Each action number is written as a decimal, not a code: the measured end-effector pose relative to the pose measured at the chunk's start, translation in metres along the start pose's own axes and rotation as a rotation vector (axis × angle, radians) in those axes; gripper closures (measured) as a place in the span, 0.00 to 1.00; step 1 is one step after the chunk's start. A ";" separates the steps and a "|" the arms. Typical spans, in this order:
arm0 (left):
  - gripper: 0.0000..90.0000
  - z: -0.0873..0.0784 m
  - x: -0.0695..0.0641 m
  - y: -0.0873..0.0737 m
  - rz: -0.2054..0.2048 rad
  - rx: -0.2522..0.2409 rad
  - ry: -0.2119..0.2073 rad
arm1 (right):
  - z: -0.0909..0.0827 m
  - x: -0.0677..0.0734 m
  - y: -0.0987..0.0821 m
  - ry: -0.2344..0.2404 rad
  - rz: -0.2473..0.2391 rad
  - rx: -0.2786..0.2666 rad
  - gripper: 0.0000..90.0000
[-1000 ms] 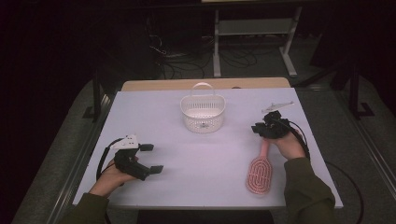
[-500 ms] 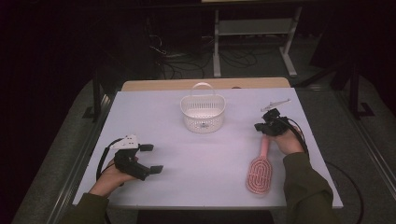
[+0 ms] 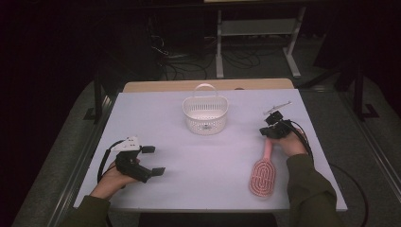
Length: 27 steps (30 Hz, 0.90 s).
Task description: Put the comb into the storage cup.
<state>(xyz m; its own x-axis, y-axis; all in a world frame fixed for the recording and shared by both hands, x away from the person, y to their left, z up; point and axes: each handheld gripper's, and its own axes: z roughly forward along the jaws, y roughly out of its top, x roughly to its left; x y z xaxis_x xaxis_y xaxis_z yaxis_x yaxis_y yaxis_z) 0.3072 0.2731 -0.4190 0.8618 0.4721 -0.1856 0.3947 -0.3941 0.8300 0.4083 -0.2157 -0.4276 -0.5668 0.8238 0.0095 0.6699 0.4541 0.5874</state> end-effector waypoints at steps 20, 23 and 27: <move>0.00 0.000 0.000 0.000 0.000 -0.001 -0.001 | -0.003 -0.005 -0.006 -0.034 -0.008 0.028 0.99; 0.00 0.000 0.000 0.000 0.000 -0.002 -0.001 | -0.004 -0.008 -0.009 -0.037 0.001 0.027 0.99; 0.00 0.000 0.000 0.000 0.001 0.000 -0.001 | -0.007 -0.010 -0.013 -0.037 0.005 0.026 0.99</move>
<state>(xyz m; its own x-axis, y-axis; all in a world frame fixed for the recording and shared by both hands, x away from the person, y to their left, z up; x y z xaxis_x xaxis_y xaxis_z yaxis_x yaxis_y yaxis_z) 0.3069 0.2731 -0.4191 0.8621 0.4715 -0.1854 0.3942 -0.3943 0.8301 0.4014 -0.2324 -0.4297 -0.5453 0.8380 -0.0182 0.6853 0.4582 0.5660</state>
